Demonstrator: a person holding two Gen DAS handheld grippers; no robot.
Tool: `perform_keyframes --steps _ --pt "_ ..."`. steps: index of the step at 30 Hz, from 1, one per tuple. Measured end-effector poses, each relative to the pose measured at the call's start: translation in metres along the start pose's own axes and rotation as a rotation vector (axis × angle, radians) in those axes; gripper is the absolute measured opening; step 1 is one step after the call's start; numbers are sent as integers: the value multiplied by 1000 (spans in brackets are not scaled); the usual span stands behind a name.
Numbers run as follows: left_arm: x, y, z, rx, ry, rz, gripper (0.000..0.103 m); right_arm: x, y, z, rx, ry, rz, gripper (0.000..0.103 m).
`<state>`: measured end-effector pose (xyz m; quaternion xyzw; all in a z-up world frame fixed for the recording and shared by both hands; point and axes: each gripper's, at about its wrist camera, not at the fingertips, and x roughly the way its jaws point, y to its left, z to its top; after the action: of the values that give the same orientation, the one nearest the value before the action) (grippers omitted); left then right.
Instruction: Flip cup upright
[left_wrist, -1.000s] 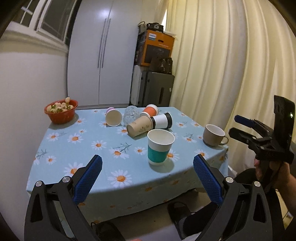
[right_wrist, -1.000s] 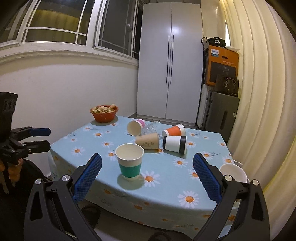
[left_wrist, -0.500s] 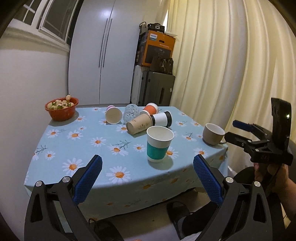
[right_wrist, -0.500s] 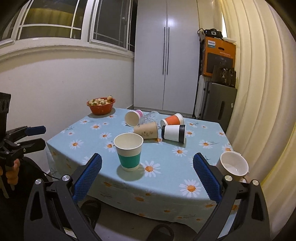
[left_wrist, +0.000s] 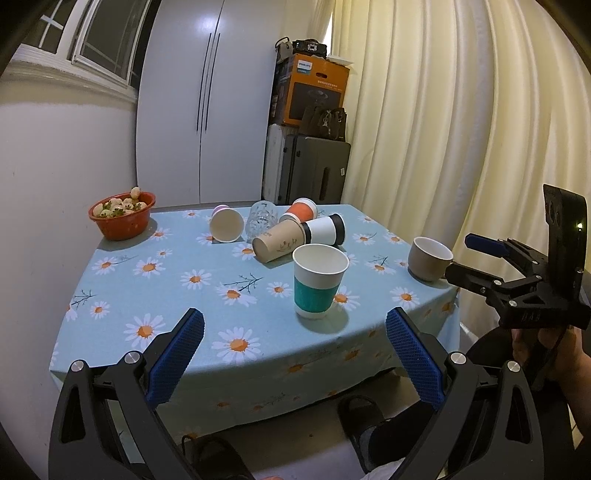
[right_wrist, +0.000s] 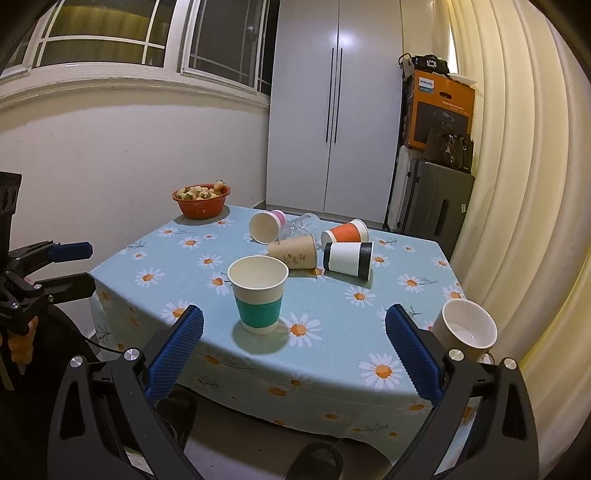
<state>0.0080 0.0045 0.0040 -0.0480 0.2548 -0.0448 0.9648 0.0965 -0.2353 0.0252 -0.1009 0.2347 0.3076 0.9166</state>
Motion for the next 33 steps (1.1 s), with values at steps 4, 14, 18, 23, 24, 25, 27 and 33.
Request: perform_keyframes --steps 4,14,18,23,24,25,27,33 --pt "0 0 0 1 0 -1 96 0 -3 0 9 4 0 98" --pt "1 -3 -2 10 3 -4 96 2 -4 0 17 7 1 98" --pt "1 -3 -2 12 5 -5 96 3 -4 0 14 14 5 98" --pt "-1 -2 -2 -2 4 -6 96 1 -8 0 39 6 5 98" --pt "-1 -1 -2 -3 4 -7 96 -1 -10 0 49 3 7 98" --pt "-2 -1 -2 -5 4 -9 96 -1 -10 -1 56 4 10 98" --pt "-3 0 -2 -10 1 -13 96 -1 -12 -1 62 6 11 98" --pt "-1 1 -1 -17 2 -14 96 0 -12 0 62 8 14 98"
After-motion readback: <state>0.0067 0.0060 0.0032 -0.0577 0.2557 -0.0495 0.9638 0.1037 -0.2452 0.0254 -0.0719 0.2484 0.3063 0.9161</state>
